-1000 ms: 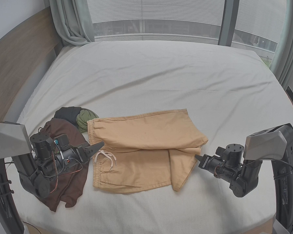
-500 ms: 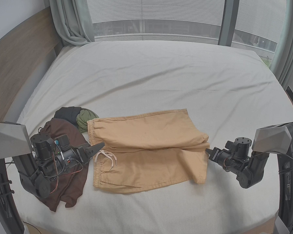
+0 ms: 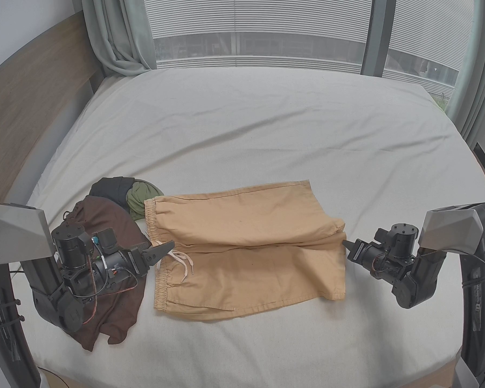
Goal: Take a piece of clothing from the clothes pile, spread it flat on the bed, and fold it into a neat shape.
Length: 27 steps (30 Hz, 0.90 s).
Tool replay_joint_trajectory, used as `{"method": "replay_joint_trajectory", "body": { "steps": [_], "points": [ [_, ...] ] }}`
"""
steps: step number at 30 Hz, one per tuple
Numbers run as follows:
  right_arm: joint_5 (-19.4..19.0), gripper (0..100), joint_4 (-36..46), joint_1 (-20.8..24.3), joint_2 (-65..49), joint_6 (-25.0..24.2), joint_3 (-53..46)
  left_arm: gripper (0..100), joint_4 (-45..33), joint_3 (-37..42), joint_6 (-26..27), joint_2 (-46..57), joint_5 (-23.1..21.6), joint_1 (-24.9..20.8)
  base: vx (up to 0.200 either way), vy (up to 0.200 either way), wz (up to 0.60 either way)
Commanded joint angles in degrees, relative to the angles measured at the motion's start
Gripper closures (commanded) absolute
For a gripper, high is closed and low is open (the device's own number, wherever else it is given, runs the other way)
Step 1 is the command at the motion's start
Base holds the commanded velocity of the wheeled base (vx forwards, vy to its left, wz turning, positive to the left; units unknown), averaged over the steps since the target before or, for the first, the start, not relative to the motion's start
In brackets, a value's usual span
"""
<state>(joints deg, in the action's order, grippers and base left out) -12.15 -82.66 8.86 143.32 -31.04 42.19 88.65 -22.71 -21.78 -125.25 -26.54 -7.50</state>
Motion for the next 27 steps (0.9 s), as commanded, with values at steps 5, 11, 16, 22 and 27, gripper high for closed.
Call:
{"method": "replay_joint_trajectory", "body": {
  "steps": [5,11,16,22,27],
  "points": [
    [0.2,0,-0.8,-0.1,0.0,0.8,-0.1,0,0.0,0.7,0.0,-0.1,-0.1,-0.1,0.0,0.0,0.0],
    [0.6,0,-5.6,-0.7,-4.3,0.8,-7.2,0,0.0,2.4,-0.2,0.0,-0.9,0.0,0.0,0.0,0.0],
    [0.6,0,-6.0,0.2,-10.4,0.6,-16.4,0,0.0,3.6,-0.2,-0.2,-1.9,0.3,0.0,0.0,0.0],
    [0.0,0,-5.8,-1.4,-15.1,4.0,-22.2,0,0.0,5.5,0.0,-0.3,-1.8,0.4,0.0,0.0,0.0],
    [-0.5,0,-5.8,-2.2,-15.4,4.8,-23.1,0,-0.1,7.2,0.0,-1.8,-1.3,0.4,0.0,0.0,0.0]
  ]
}}
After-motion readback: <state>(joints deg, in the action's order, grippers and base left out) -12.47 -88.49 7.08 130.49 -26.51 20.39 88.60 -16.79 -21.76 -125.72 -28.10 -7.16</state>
